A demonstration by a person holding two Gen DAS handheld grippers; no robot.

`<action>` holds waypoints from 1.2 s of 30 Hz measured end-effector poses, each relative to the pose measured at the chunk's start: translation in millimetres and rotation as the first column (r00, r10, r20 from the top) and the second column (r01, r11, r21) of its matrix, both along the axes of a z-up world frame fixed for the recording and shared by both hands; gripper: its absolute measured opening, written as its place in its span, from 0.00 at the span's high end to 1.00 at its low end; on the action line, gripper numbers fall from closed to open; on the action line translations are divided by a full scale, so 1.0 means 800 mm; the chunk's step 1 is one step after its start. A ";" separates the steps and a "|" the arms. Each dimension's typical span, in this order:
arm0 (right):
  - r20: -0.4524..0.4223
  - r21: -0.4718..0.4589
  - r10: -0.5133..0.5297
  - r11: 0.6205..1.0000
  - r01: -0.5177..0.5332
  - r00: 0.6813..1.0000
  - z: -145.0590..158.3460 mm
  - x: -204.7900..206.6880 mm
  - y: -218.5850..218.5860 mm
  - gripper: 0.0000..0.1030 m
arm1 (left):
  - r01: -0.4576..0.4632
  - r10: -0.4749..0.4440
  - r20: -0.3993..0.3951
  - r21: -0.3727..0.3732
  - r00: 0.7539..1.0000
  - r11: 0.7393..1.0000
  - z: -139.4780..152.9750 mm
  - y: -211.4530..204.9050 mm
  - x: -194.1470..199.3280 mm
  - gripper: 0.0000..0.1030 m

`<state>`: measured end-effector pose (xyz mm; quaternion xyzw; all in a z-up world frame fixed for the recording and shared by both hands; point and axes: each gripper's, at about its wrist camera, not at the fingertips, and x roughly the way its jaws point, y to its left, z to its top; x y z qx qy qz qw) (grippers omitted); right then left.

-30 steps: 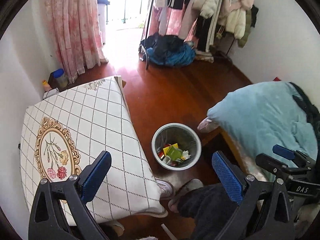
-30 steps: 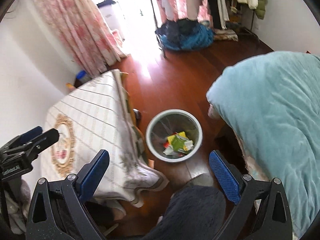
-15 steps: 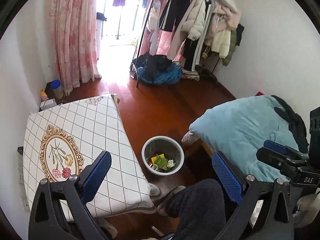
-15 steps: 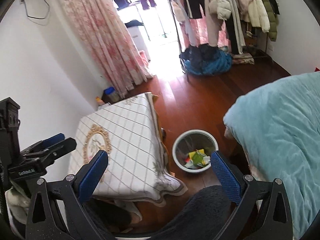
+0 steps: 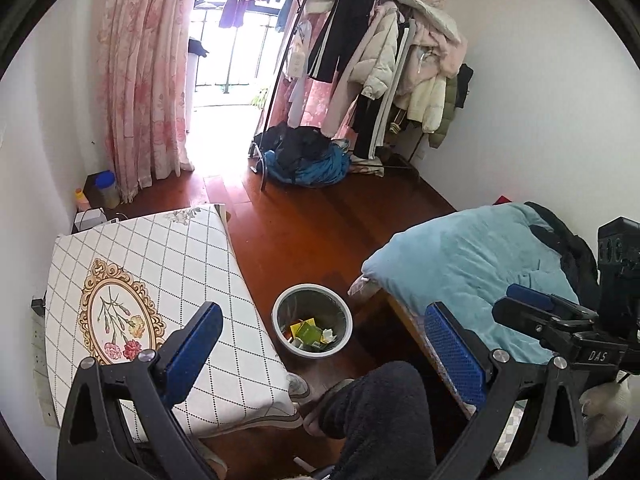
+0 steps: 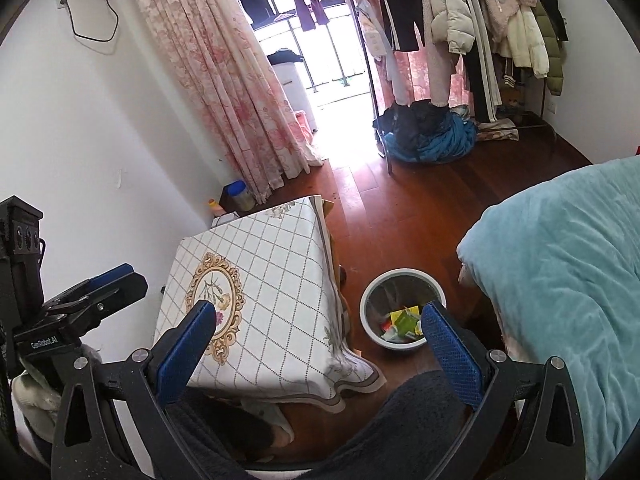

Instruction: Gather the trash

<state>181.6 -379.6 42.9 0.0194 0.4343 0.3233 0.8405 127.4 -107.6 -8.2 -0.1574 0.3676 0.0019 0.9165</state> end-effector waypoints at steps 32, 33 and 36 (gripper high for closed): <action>-0.001 0.011 -0.001 1.000 0.001 1.000 0.010 -0.018 -0.007 0.00 | 0.061 -0.061 -0.002 -0.046 0.998 0.997 0.003 -0.021 0.001 0.00; -0.001 0.011 -0.001 1.000 0.001 1.000 0.010 -0.018 -0.007 0.00 | 0.061 -0.061 -0.002 -0.046 0.998 0.997 0.003 -0.021 0.001 0.00; 0.000 0.011 -0.001 1.000 0.001 1.000 0.011 -0.019 -0.008 0.00 | 0.063 -0.063 -0.001 -0.047 0.998 0.997 0.004 -0.021 0.002 0.00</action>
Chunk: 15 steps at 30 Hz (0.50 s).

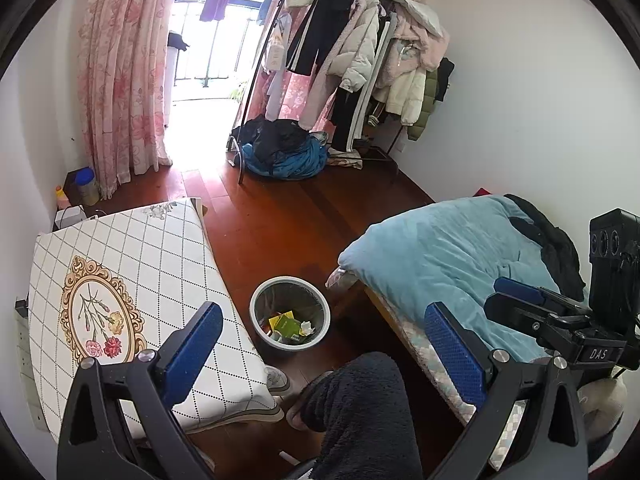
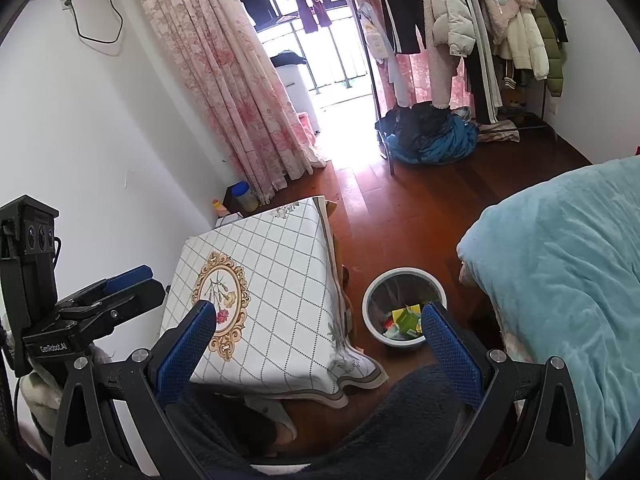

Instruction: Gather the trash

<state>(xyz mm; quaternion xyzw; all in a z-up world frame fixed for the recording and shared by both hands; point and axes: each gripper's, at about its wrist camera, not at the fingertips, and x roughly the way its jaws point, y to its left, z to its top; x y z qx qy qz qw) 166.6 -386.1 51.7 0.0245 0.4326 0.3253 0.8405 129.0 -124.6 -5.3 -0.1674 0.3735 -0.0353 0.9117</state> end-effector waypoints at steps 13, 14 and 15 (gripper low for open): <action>0.003 -0.003 0.000 1.000 0.000 1.000 0.005 0.000 0.001 0.00 | 0.007 -0.007 0.003 -0.008 1.000 1.000 0.005 -0.001 0.001 0.00; 0.004 -0.004 -0.001 1.000 0.001 1.000 0.005 0.000 0.001 0.00 | 0.006 -0.006 0.002 -0.009 1.000 1.000 0.005 -0.001 0.001 0.00; 0.006 -0.007 -0.001 1.000 0.001 1.000 0.005 0.000 0.001 0.00 | 0.007 -0.007 0.002 -0.007 1.000 1.000 0.005 -0.001 0.001 0.00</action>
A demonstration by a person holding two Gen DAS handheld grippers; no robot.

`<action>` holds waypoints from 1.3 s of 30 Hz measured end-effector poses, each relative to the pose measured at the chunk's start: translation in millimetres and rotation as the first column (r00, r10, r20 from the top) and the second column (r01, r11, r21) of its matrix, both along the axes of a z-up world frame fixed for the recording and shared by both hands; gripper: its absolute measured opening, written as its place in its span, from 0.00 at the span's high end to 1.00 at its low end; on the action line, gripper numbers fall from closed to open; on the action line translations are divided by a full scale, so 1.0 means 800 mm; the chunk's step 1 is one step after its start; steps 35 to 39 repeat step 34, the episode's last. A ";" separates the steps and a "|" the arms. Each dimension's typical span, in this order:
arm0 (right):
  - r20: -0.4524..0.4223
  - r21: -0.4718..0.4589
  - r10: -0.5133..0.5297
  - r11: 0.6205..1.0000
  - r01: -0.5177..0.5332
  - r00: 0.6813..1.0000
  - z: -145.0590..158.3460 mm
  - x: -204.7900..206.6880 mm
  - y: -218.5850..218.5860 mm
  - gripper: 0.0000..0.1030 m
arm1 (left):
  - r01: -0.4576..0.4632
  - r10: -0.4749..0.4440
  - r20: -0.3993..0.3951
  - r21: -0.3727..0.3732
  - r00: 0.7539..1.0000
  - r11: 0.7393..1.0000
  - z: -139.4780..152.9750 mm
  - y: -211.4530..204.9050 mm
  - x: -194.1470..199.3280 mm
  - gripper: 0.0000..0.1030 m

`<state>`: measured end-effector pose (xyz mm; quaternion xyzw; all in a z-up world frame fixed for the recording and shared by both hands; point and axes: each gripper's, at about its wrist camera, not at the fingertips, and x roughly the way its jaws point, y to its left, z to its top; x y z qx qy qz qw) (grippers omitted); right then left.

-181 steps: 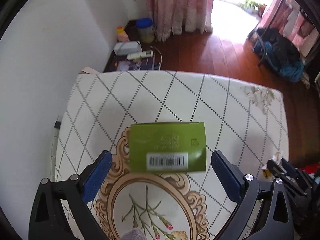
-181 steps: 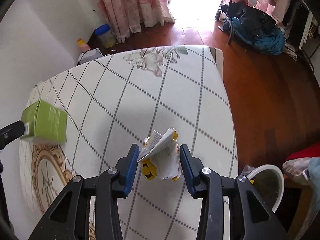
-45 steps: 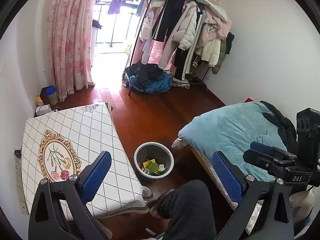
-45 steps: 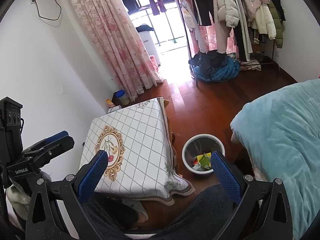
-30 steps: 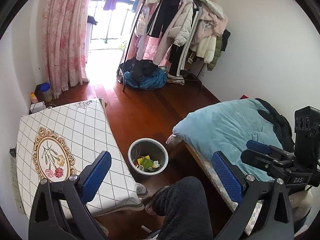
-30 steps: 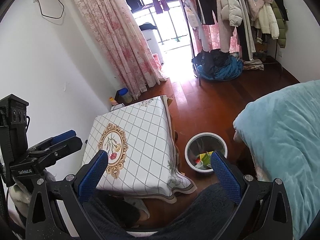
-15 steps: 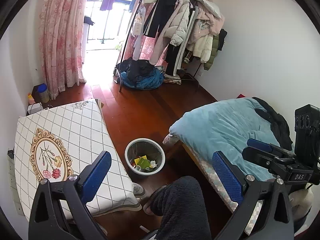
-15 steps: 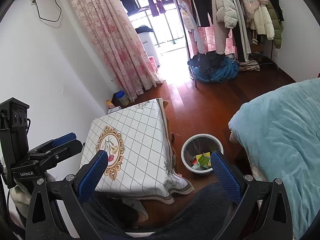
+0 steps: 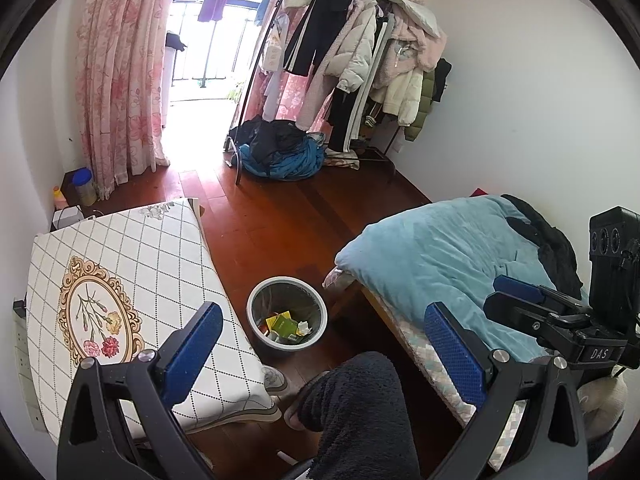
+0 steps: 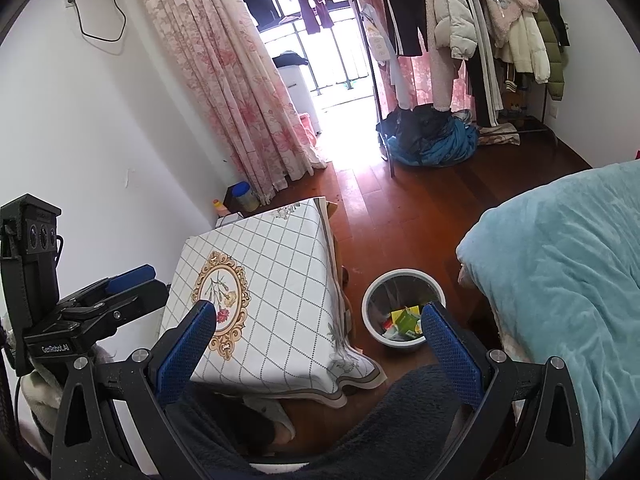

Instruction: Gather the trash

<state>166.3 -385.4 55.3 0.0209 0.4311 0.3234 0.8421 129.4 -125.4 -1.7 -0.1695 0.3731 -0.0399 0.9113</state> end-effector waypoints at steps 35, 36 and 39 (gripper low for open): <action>-0.011 -0.010 0.032 0.999 -0.032 0.999 -0.004 0.011 -0.004 0.00 | -0.001 0.001 0.001 -0.019 1.000 1.000 -0.004 0.000 0.000 0.00; -0.011 -0.010 0.032 0.999 -0.032 0.999 -0.004 0.011 -0.004 0.00 | -0.001 0.001 0.001 -0.019 1.000 1.000 -0.004 0.000 0.000 0.00; -0.011 -0.010 0.032 0.999 -0.032 0.999 -0.004 0.011 -0.004 0.00 | -0.001 0.001 0.001 -0.019 1.000 1.000 -0.004 0.000 0.000 0.00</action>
